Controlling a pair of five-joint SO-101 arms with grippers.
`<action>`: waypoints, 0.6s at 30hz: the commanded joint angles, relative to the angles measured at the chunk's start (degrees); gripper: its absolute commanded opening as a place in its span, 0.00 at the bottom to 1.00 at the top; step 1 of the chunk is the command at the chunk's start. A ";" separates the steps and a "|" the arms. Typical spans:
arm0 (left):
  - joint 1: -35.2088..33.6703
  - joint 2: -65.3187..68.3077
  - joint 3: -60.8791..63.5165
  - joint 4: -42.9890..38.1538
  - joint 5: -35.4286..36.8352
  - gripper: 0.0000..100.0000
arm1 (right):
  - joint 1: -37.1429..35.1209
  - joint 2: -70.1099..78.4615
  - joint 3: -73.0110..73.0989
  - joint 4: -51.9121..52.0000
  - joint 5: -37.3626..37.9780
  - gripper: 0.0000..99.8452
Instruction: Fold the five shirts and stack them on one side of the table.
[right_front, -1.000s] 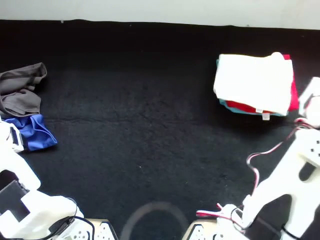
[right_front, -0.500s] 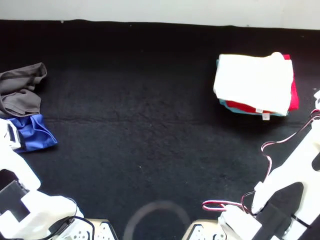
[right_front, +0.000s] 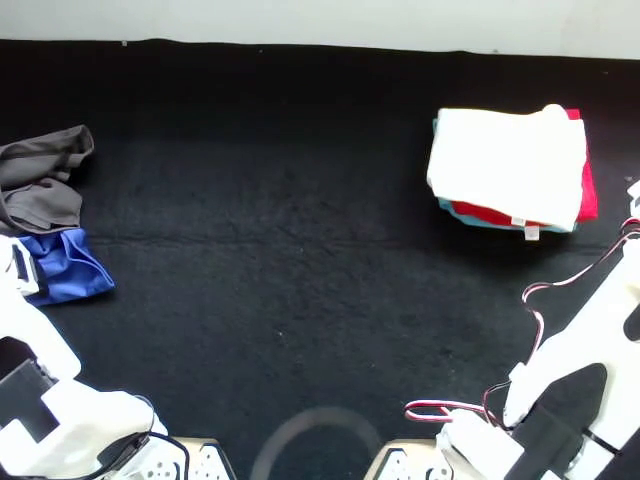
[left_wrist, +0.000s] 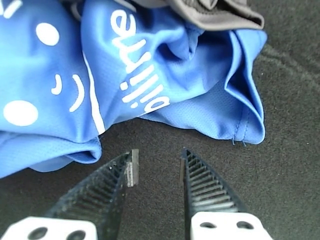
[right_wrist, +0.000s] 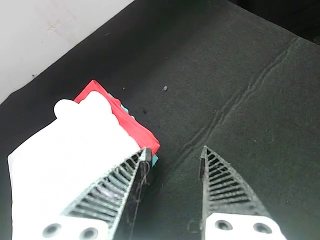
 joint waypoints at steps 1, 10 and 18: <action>0.48 -0.40 -2.24 -0.44 -0.44 0.15 | -1.54 -0.13 -2.68 0.31 -0.62 0.16; 0.92 0.04 -1.89 -0.35 -0.44 0.15 | -2.15 -0.13 -2.59 0.04 -0.62 0.16; 0.92 0.04 -2.24 -0.35 -0.35 0.15 | 2.24 -0.22 -1.01 0.48 -0.62 0.16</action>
